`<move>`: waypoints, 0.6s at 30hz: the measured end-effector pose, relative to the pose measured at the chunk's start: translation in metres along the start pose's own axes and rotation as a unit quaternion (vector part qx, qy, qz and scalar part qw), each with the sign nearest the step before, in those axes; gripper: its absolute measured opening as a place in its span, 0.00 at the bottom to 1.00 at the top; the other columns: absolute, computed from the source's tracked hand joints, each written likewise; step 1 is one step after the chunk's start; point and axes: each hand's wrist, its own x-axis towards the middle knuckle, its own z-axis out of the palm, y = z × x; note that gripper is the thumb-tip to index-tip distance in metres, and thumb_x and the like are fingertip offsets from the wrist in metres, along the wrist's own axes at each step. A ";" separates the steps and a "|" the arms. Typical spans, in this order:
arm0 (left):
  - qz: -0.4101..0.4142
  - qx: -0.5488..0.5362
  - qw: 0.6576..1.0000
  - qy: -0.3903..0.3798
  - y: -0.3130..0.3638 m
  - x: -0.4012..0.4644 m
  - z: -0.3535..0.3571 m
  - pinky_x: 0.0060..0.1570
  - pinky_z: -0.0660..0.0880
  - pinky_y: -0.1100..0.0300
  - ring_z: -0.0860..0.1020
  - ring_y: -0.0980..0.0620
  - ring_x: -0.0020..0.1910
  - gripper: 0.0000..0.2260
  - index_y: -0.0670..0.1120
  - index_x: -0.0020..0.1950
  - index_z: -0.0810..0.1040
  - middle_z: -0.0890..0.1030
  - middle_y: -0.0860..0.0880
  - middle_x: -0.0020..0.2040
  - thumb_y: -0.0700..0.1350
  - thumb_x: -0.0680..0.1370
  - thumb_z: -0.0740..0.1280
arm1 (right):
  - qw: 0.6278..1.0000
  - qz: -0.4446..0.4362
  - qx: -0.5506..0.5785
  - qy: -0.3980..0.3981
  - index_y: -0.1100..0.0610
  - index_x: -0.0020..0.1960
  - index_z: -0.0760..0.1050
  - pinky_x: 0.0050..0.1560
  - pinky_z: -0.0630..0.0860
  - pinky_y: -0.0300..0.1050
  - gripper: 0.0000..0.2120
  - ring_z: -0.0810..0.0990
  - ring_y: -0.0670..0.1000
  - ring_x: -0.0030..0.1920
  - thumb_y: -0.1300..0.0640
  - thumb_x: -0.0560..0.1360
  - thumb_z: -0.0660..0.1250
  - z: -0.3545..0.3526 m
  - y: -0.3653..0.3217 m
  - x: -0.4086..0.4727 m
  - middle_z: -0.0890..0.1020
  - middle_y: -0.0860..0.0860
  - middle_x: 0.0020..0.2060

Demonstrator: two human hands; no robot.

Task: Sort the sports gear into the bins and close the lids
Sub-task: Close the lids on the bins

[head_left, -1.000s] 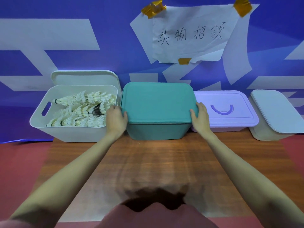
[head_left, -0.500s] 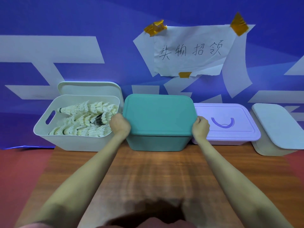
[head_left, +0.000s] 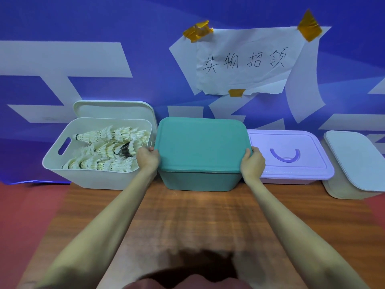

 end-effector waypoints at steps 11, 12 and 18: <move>0.037 0.017 0.999 -0.034 -0.014 -0.005 -0.013 0.48 0.73 0.57 0.77 0.47 0.48 0.10 0.36 0.55 0.80 0.80 0.44 0.47 0.35 0.74 0.69 | 0.998 -0.013 -0.053 -0.030 0.63 0.64 0.68 0.51 0.72 0.53 0.14 0.74 0.62 0.58 0.61 0.81 0.54 0.005 -0.002 0.003 0.76 0.60 0.58; 0.041 0.037 0.998 -0.036 -0.016 -0.003 -0.014 0.49 0.75 0.55 0.79 0.45 0.48 0.08 0.35 0.51 0.81 0.81 0.42 0.46 0.37 0.74 0.70 | 0.997 -0.032 -0.056 -0.032 0.62 0.66 0.67 0.53 0.72 0.54 0.15 0.73 0.61 0.60 0.62 0.80 0.54 0.004 -0.002 0.004 0.75 0.59 0.61; 0.006 0.052 0.998 -0.043 -0.029 0.016 -0.016 0.46 0.80 0.46 0.82 0.40 0.41 0.09 0.39 0.34 0.80 0.83 0.37 0.39 0.42 0.69 0.76 | 0.974 -0.135 -0.159 -0.089 0.62 0.71 0.65 0.68 0.62 0.54 0.23 0.61 0.60 0.71 0.68 0.76 0.55 0.003 0.000 0.007 0.61 0.58 0.74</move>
